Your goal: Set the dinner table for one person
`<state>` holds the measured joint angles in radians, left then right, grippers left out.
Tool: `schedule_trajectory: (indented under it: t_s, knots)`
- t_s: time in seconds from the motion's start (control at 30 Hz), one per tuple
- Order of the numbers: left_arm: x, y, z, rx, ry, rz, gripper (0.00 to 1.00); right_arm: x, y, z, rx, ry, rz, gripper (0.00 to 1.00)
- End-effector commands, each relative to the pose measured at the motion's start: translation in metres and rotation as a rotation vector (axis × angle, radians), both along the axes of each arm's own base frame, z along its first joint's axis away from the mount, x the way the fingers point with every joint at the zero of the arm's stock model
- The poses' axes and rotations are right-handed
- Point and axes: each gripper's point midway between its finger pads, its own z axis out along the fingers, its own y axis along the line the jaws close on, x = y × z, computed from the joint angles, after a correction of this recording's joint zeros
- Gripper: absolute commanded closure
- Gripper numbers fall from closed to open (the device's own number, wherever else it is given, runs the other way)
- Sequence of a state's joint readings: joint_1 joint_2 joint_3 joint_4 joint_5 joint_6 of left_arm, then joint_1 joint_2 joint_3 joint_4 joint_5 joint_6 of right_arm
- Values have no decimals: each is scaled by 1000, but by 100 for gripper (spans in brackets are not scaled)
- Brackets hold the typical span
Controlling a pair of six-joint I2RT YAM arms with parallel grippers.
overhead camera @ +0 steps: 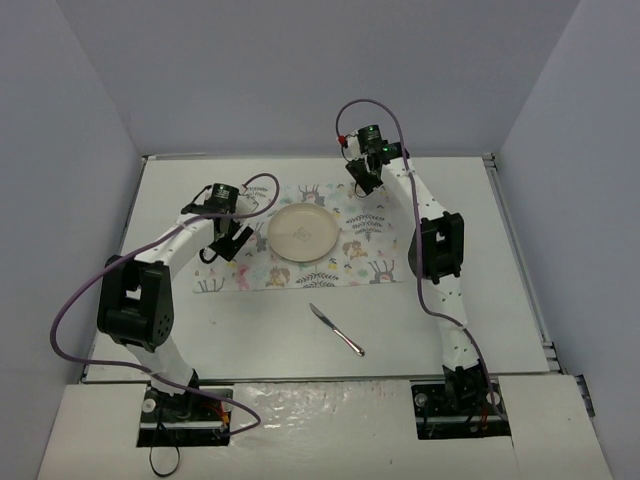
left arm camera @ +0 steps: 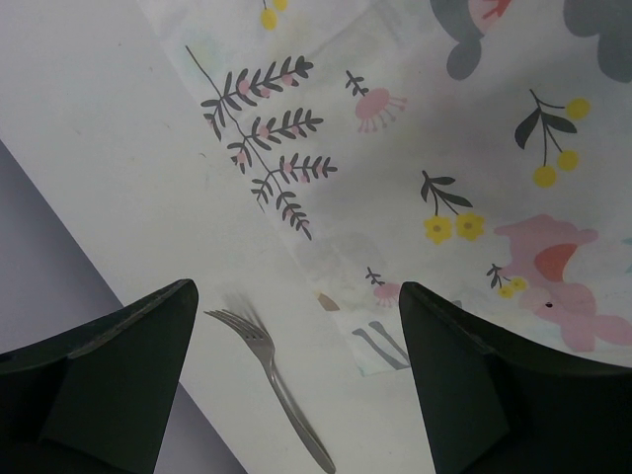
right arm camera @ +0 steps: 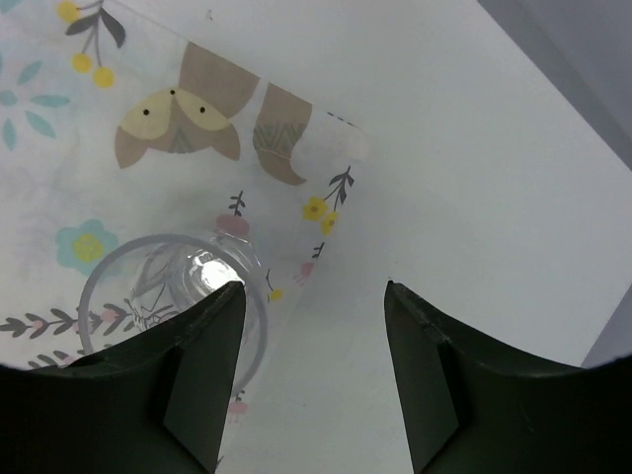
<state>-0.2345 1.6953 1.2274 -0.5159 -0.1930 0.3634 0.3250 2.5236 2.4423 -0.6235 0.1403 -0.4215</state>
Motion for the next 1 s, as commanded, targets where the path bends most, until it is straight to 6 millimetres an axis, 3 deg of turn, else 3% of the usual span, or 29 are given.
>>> schedule_trajectory:
  t_s: [0.0,0.2,0.37,0.6,0.63,0.67,0.83,0.97]
  knots:
    - [22,-5,29,5,-100,-3,19,9,-15,11,10,-43,-36,45]
    - [22,-5,28,10,-104,-3,20,8,-23,16,43,-46,-43,44]
    - [27,-1,39,24,-147,21,20,16,-16,44,74,-120,-35,37]
    - [43,5,81,46,-269,67,19,14,-4,135,138,-336,-40,23]
    - [38,7,84,50,-252,72,19,7,-5,171,168,-416,-46,23]
    - [34,9,85,62,-238,81,19,0,-5,190,187,-454,-46,23]
    - [-15,52,73,211,-135,163,19,-66,-13,162,165,-333,23,7]
    - [-64,84,41,240,-5,224,19,-118,-37,146,69,-267,67,7]
